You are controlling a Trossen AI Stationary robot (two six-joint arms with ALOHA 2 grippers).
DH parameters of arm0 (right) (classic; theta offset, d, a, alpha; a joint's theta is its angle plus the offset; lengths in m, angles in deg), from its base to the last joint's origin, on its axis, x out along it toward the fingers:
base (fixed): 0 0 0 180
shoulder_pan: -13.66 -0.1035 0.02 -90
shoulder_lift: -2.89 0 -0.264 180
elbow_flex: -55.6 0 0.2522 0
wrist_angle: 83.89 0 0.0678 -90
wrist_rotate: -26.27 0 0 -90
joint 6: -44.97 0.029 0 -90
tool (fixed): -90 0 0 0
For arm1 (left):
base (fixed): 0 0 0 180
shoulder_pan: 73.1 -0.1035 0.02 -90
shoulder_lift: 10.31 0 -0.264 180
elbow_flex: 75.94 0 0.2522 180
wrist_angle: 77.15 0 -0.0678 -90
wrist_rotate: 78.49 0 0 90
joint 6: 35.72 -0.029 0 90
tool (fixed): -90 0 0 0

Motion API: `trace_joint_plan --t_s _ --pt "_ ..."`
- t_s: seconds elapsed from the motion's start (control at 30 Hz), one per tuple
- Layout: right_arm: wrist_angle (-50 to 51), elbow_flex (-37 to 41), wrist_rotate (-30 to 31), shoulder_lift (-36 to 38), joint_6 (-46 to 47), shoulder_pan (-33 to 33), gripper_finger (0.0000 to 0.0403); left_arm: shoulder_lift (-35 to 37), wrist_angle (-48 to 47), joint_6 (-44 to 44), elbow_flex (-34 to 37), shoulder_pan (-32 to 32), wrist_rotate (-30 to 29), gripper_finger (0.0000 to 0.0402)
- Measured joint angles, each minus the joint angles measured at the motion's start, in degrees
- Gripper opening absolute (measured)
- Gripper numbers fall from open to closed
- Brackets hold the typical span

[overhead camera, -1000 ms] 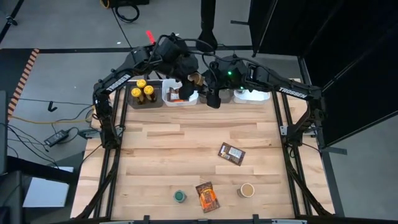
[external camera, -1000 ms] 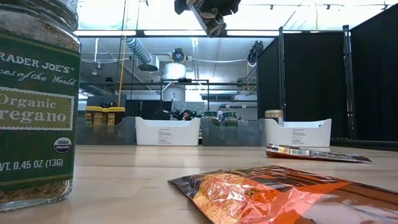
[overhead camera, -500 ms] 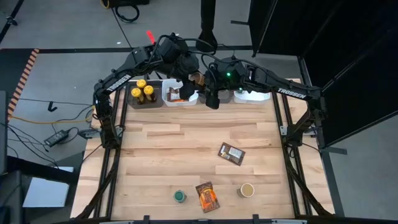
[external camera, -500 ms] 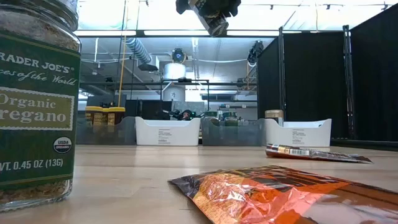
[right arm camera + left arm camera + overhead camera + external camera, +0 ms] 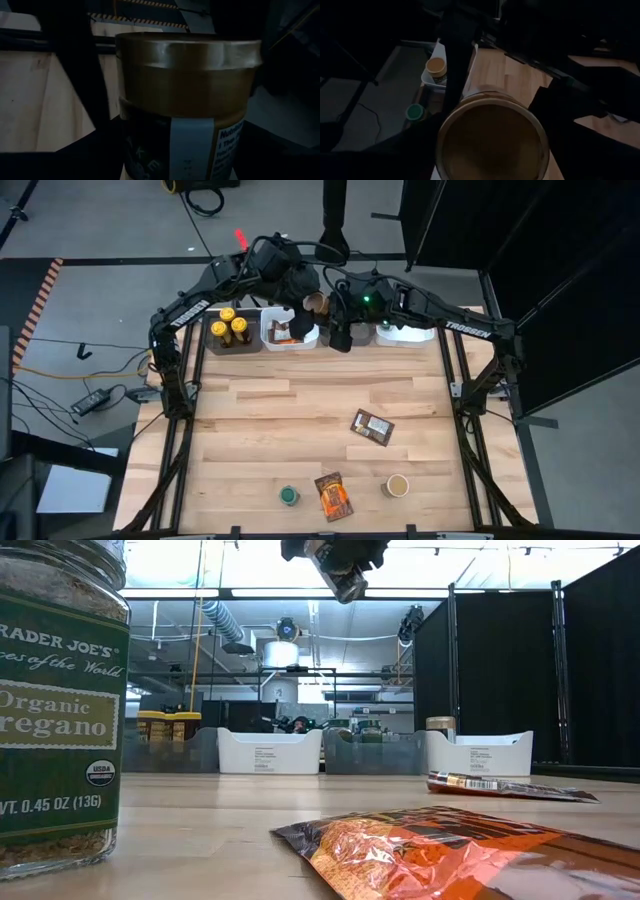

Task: Sort spices by type
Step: Put the left brown seasoning bottle into the right white bin

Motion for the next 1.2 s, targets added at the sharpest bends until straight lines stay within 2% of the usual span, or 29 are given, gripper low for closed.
trace_joint_plan --t_s 0.2,0.47,0.6,0.83,0.93,1.03,1.2 --pt "-0.19 0.00 0.58 -0.01 0.06 -0.01 0.0288 0.58 -0.37 -1.32 0.00 -0.02 -0.79 0.0345" --pt "-0.32 0.00 5.50 0.03 -0.08 1.72 0.0288 6.36 -0.77 -4.67 0.00 -2.02 -12.08 0.0346" --pt "-0.47 0.00 8.48 0.87 2.05 4.90 0.0288 9.68 -0.84 -3.40 0.00 -4.66 -14.12 0.0346" --pt "0.59 0.86 7.14 6.94 4.75 13.14 0.0288 12.94 -1.45 -2.85 -0.02 -6.82 -14.16 0.0346" --pt "-0.79 6.66 6.44 13.49 5.58 16.67 0.0288 13.31 -2.72 -3.52 -0.02 -6.82 -14.51 0.0346" --pt "-4.38 17.74 8.68 21.97 8.28 20.35 0.0288 13.38 -4.68 -4.50 -0.02 -6.84 -14.62 0.0346" --pt "-23.58 40.93 13.75 31.47 15.71 21.64 0.0296 13.38 -4.51 -4.94 -0.02 -6.84 -14.64 0.0346"
